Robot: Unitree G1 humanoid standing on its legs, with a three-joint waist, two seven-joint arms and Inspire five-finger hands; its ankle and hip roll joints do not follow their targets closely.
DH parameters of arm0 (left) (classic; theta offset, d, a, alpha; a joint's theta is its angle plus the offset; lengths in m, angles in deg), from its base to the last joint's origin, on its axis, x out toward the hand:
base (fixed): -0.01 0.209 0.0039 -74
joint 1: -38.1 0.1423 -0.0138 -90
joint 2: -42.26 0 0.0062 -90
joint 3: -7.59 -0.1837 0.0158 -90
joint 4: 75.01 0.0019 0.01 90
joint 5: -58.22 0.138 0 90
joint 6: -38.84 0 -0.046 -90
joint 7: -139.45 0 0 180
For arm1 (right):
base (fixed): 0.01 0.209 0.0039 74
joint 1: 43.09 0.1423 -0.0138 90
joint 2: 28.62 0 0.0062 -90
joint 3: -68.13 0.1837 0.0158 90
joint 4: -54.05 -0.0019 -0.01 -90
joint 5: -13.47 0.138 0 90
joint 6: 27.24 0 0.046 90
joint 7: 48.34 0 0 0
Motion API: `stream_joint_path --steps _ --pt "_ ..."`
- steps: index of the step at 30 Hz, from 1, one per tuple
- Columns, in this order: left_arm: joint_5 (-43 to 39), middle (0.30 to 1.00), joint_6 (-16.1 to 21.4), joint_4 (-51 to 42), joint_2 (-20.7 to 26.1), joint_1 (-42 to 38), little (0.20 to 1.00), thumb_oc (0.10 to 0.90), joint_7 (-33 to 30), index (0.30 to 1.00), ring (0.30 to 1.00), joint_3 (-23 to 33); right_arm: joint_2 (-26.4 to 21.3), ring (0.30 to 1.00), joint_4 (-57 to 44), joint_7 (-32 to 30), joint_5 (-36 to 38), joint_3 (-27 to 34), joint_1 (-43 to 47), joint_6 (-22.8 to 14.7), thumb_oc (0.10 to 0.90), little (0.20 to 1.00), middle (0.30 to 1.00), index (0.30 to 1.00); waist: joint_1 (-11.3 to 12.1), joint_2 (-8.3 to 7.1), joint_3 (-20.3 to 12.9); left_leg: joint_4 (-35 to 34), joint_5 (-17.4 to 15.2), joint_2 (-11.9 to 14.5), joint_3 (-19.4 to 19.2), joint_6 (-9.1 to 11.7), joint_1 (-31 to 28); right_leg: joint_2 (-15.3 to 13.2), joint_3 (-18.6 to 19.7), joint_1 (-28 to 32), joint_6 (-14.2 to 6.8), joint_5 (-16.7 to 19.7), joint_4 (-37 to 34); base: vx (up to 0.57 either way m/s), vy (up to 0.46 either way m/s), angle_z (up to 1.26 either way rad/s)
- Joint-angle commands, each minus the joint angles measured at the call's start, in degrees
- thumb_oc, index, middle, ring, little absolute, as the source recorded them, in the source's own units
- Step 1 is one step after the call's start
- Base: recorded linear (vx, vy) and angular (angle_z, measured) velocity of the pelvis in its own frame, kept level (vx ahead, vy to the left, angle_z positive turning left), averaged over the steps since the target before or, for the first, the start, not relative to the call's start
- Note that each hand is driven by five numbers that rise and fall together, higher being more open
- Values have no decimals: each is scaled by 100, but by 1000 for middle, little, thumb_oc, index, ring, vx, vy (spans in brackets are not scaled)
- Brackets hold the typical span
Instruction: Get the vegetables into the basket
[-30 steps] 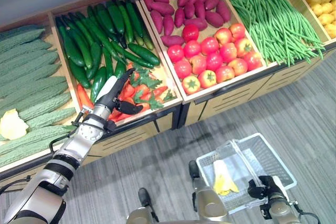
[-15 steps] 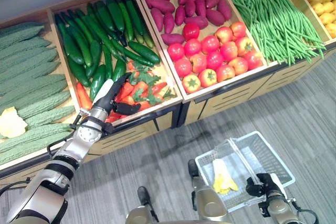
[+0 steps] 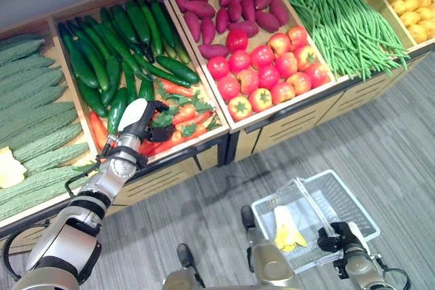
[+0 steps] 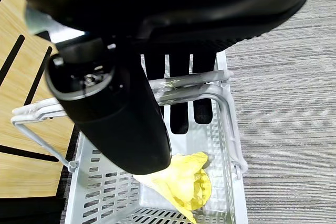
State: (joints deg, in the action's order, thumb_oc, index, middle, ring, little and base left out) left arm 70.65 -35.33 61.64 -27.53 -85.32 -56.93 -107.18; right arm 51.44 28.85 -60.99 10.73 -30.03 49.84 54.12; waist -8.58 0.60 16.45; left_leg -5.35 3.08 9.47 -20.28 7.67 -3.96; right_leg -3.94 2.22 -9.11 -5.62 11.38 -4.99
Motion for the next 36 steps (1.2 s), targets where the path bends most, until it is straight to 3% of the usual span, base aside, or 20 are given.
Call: stream_joint_path --steps 1,8,11,13,14,20,36 --pt "265 300 -364 475 211 -412 300 400 -393 300 300 173 -416 300 1 -408 -112 -51 203 -293 400 300 300 300 21 -309 -114 35 18 201 225 229 -119 -378 -208 358 -576 -612 243 0 0 0" --pt "-146 300 -173 -762 245 -468 300 400 -1305 300 300 926 -308 300 37 -525 -125 17 70 -285 400 300 300 300 54 -306 -206 35 -29 186 303 225 -197 -424 -303 509 -575 -667 235 5 -2 1" --pt "-517 300 71 -1853 7 -207 300 400 -1824 300 300 1523 -165 300 132 -544 -95 -14 36 -255 400 300 300 300 103 -323 -248 35 -70 161 358 217 -221 -458 -382 585 -568 -697 227 9 4 12" --pt "-510 300 55 -1885 4 -176 300 400 -1822 300 300 1543 -170 300 131 -544 -95 -23 34 -254 400 300 300 300 93 -320 -252 35 -71 160 360 217 -224 -459 -385 590 -569 -698 226 2 2 9" --pt "-561 300 105 -2358 -105 -154 300 400 -1921 300 300 1633 -134 300 161 -565 -95 -9 34 -234 400 300 300 300 124 -331 -260 35 -85 153 377 208 -223 -474 -407 609 -568 -700 223 -1 1 6" --pt "-751 300 252 -3347 31 331 300 400 -1483 300 300 1816 -111 300 99 -467 -99 47 -132 -183 400 300 300 300 194 -317 -345 35 -134 98 446 167 -265 -543 -485 744 -566 -707 182 1 20 11" --pt "-800 300 323 -3766 568 537 300 400 -752 300 300 1536 -161 300 151 -300 -54 168 -306 -179 400 300 300 300 229 -301 -432 35 -140 61 483 150 -303 -570 -500 847 -580 -693 133 0 1 1"
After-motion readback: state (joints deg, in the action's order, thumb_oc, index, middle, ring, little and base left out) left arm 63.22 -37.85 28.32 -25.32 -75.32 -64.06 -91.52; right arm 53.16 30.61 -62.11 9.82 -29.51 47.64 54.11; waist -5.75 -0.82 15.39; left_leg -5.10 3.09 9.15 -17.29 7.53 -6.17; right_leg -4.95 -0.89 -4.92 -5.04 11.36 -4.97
